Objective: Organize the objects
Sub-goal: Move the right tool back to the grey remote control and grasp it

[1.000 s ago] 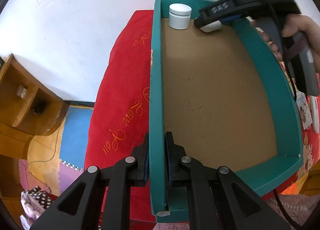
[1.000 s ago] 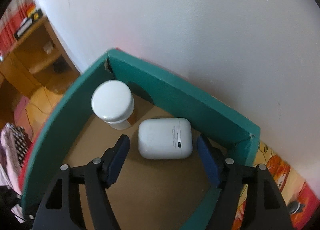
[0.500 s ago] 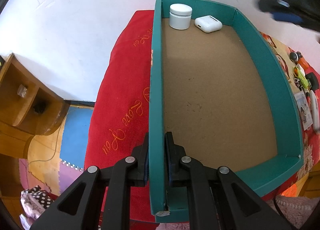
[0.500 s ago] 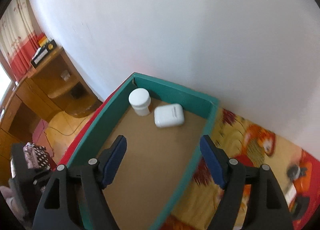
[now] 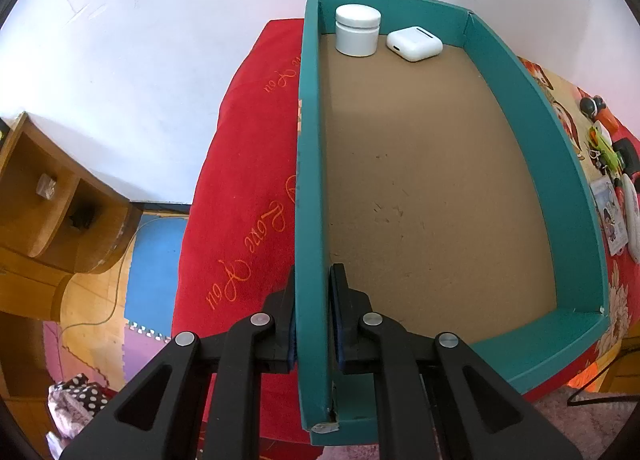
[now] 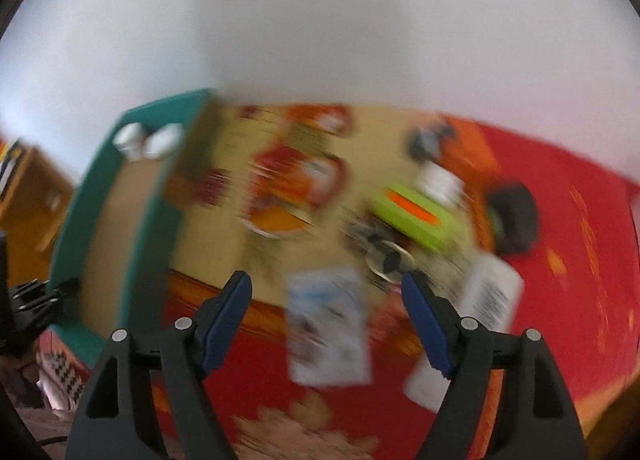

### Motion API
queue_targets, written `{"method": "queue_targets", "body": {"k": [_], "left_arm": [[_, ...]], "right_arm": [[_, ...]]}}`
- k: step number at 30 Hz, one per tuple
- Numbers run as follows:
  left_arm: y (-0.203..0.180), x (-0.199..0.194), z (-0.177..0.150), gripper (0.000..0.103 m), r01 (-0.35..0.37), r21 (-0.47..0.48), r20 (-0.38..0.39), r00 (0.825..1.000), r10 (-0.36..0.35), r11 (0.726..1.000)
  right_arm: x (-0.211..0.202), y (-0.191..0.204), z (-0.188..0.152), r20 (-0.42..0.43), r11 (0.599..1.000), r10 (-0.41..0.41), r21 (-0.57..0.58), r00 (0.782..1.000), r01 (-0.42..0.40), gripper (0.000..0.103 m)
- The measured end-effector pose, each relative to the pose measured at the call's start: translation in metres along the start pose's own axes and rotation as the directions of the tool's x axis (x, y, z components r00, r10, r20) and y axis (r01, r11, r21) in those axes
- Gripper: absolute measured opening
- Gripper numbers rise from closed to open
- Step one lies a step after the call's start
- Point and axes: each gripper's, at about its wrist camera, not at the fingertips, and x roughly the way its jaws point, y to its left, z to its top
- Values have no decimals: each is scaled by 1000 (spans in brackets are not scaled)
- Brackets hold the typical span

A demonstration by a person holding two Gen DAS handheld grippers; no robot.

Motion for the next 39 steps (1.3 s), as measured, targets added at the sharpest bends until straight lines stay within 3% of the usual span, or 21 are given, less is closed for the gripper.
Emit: {"method": "queue_targets", "body": {"k": [6, 9, 12, 26, 39], "left_arm": [[0, 1, 0, 13, -3, 6, -3, 1000, 3, 1000], [0, 1, -2, 13, -7, 12, -4, 1000, 7, 1000], [1, 1, -3, 13, -9, 14, -6, 1000, 9, 1000], [-1, 0, -2, 13, -17, 28, -11, 1000, 17, 999], [1, 0, -2, 13, -7, 30, -15, 1000, 8, 1000]], "right_arm": [[2, -54, -24, -37, 985, -81, 149, 996, 86, 78], [9, -77, -31, -82, 960, -141, 232, 987, 157, 78], [13, -91, -40, -107, 943, -153, 282, 982, 178, 78], [44, -81, -41, -164, 951, -153, 244, 974, 191, 78], [45, -84, -40, -161, 952, -158, 237, 974, 194, 77]]}}
